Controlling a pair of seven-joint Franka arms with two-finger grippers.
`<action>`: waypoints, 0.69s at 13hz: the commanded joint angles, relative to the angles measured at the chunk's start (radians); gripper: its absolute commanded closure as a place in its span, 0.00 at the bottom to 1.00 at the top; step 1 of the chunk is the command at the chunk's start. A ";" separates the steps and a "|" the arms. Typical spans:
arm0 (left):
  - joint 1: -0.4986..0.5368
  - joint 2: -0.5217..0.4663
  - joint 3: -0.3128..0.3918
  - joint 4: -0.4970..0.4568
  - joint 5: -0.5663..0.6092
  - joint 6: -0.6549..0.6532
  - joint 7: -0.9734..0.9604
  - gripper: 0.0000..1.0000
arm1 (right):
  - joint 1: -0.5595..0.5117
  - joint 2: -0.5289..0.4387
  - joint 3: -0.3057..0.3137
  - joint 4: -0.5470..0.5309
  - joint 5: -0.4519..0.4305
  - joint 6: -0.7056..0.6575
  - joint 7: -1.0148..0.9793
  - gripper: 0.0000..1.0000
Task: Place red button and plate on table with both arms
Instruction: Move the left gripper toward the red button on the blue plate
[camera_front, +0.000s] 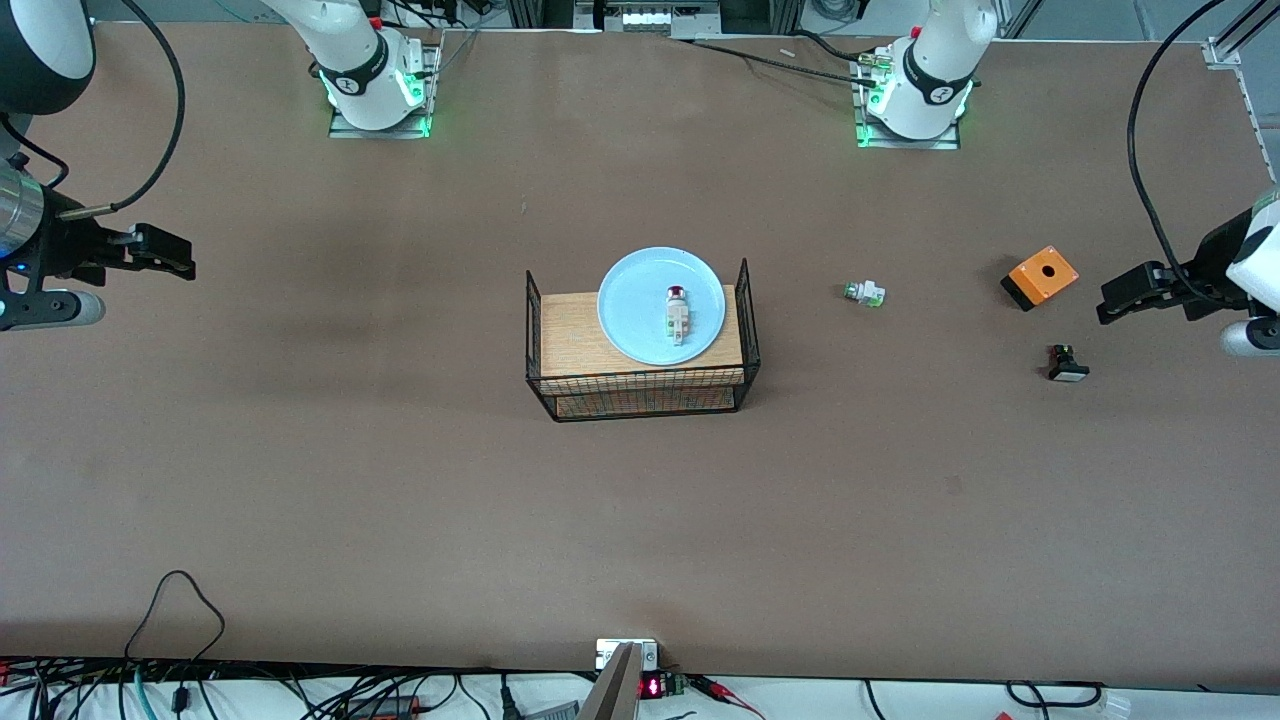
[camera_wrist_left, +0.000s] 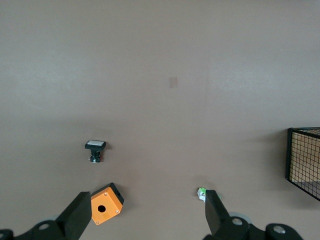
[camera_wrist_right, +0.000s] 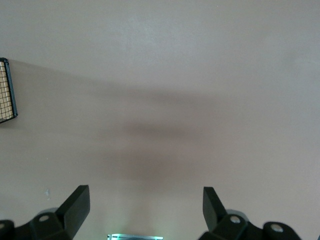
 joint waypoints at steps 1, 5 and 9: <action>0.012 -0.026 0.005 -0.031 -0.008 0.005 0.019 0.00 | -0.006 0.008 0.003 0.026 0.000 -0.017 -0.005 0.00; -0.002 -0.021 -0.012 -0.016 -0.017 -0.060 0.019 0.00 | -0.006 0.008 0.003 0.028 0.000 -0.016 -0.005 0.00; -0.007 -0.004 -0.191 -0.017 -0.023 -0.086 0.031 0.00 | -0.006 0.008 0.003 0.028 0.000 -0.016 -0.005 0.00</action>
